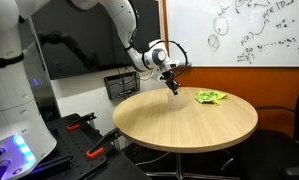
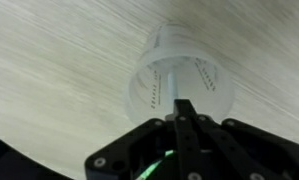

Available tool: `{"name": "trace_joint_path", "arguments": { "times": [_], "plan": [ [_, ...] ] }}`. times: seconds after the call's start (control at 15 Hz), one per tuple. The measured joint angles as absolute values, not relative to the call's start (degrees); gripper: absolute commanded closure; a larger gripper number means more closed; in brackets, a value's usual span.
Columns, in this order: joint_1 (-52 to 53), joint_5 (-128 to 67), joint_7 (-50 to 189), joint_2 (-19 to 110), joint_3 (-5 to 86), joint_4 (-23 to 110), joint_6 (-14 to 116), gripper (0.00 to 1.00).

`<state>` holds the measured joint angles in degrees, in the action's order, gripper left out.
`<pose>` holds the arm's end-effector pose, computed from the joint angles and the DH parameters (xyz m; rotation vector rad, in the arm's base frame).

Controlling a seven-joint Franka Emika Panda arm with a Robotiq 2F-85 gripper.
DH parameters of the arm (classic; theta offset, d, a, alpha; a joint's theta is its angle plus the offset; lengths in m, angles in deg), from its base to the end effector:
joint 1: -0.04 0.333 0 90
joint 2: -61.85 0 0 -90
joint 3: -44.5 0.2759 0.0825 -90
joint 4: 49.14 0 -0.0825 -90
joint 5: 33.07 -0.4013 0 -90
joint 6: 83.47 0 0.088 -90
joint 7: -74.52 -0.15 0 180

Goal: Pick up the pen from the cup and put it on the table.

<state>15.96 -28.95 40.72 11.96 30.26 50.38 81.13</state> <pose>0.6699 0.0242 0.0374 2.9377 -0.5659 0.5007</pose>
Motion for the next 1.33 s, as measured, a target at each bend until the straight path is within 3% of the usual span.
{"name": "trace_joint_path", "arguments": {
  "times": [0.13,0.2,0.27,0.6,0.67,0.93,1.13,1.33],
  "plan": [
    [16.6,-28.9,41.7,12.0,30.1,50.5,82.6,0.99],
    [16.8,-28.9,41.8,12.0,30.1,50.6,83.0,0.82],
    [17.1,-29.0,41.8,12.1,30.0,50.7,83.1,0.75],
    [17.3,-29.2,41.8,12.0,28.9,51.4,83.1,0.52],
    [17.2,-29.3,41.8,12.0,28.8,51.4,83.1,0.51],
    [17.2,-29.9,41.8,12.0,28.6,51.4,83.1,0.72],
    [17.1,-30.0,41.8,12.0,28.4,51.3,83.1,0.81],
    [17.1,-30.0,41.8,12.0,28.1,51.2,83.1,0.80]
  ]
}}
